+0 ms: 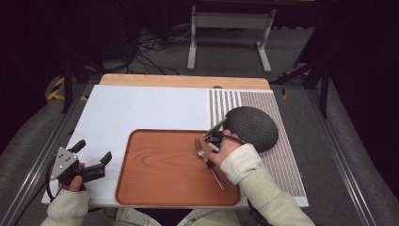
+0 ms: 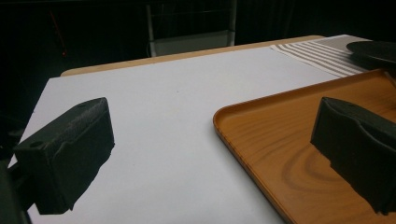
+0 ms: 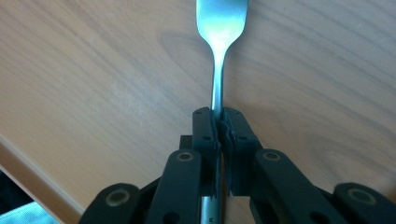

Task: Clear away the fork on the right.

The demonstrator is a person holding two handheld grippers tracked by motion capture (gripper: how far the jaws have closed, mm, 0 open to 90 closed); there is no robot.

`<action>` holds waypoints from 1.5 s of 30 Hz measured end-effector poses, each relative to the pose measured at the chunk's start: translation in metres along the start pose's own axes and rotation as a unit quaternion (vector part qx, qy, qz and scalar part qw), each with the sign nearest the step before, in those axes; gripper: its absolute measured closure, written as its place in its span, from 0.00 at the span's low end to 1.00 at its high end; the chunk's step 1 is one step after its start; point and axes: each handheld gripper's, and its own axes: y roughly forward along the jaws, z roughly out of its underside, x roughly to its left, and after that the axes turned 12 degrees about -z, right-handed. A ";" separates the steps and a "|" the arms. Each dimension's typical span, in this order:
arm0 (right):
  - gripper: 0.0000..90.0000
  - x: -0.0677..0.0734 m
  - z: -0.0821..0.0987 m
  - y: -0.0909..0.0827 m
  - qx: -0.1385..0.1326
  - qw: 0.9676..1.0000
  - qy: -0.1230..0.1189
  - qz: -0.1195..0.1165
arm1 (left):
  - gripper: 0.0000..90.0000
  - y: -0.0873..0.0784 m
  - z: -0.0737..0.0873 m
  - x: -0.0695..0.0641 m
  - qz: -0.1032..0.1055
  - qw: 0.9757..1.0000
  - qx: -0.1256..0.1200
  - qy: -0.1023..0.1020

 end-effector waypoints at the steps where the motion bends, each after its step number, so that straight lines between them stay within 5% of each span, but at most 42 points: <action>1: 0.93 0.000 0.000 0.000 0.000 1.000 0.000 0.000 | 0.00 0.000 0.000 0.000 0.000 1.000 0.000 0.000; 19: 0.85 0.001 0.000 -0.001 -0.004 1.000 -0.008 -0.003 | 0.00 0.000 0.000 0.000 -0.001 1.000 0.000 0.000; 24: 0.76 0.005 0.000 -0.005 -0.014 0.999 -0.034 -0.004 | 0.00 0.000 0.000 0.000 -0.001 1.000 -0.001 -0.001; 29: 0.55 0.009 -0.001 -0.008 -0.046 0.995 -0.083 0.012 | 0.00 0.000 0.000 0.000 -0.001 1.000 -0.001 0.001; 31: 0.34 0.010 -0.003 -0.008 -0.077 0.988 -0.131 0.011 | 0.00 0.000 0.000 0.000 -0.001 1.000 -0.001 0.001; 35: 0.22 0.011 -0.008 -0.011 -0.112 0.970 -0.213 0.018 | 0.00 0.000 0.000 0.000 -0.001 1.000 -0.002 0.001; 37: 0.20 0.012 -0.010 -0.012 -0.121 0.961 -0.247 0.019 | 0.00 0.000 0.000 0.000 -0.002 1.000 -0.001 0.001; 40: 0.20 0.015 -0.011 -0.011 -0.133 0.958 -0.255 -0.005 | 0.00 0.000 0.000 0.000 -0.002 1.000 -0.002 0.001; 45: 0.34 0.025 -0.015 -0.006 -0.142 0.942 -0.302 -0.033 | 0.00 -0.001 0.000 0.001 -0.002 1.000 -0.002 0.000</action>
